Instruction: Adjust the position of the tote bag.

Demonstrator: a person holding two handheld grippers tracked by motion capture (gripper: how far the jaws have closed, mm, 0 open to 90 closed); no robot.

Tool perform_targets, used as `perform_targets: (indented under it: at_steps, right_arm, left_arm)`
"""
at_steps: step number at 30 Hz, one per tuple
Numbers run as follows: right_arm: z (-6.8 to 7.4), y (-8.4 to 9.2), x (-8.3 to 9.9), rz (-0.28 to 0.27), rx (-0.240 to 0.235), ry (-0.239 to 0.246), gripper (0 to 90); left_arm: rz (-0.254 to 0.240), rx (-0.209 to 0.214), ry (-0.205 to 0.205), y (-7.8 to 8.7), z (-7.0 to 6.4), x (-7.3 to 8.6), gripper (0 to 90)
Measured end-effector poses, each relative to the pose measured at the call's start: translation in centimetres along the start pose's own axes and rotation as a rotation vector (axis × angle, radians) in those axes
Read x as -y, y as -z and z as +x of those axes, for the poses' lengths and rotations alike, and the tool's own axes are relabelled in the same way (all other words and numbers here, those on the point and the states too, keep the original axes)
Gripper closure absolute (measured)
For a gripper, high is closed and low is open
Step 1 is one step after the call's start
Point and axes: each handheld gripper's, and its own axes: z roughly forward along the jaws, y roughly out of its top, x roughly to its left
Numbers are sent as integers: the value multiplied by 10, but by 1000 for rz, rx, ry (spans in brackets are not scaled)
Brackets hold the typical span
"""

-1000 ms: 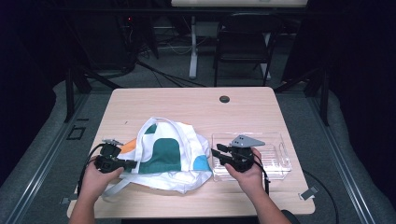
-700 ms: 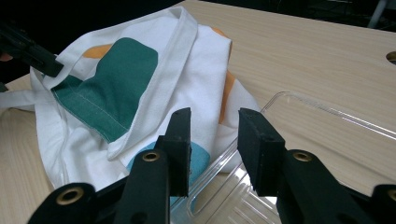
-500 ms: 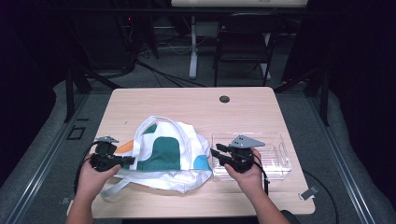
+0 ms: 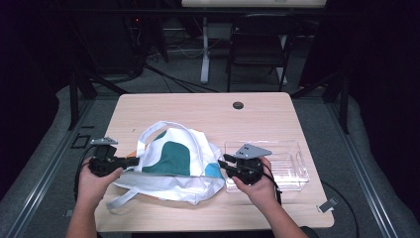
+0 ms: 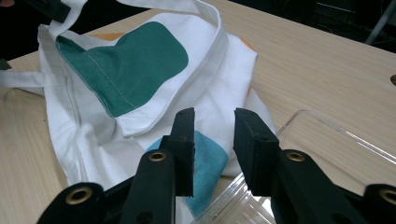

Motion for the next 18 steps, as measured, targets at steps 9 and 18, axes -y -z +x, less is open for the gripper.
perform_targets:
  at_steps: [9,18]
  right_arm:
    - [13,-5,-10,33,-38,45,738]
    - [35,-19,-22,76,-60,132,746]
  left_arm:
    - [-30,-7,-10,4,1,-8,884]
    - [-59,-9,-17,7,2,-14,884]
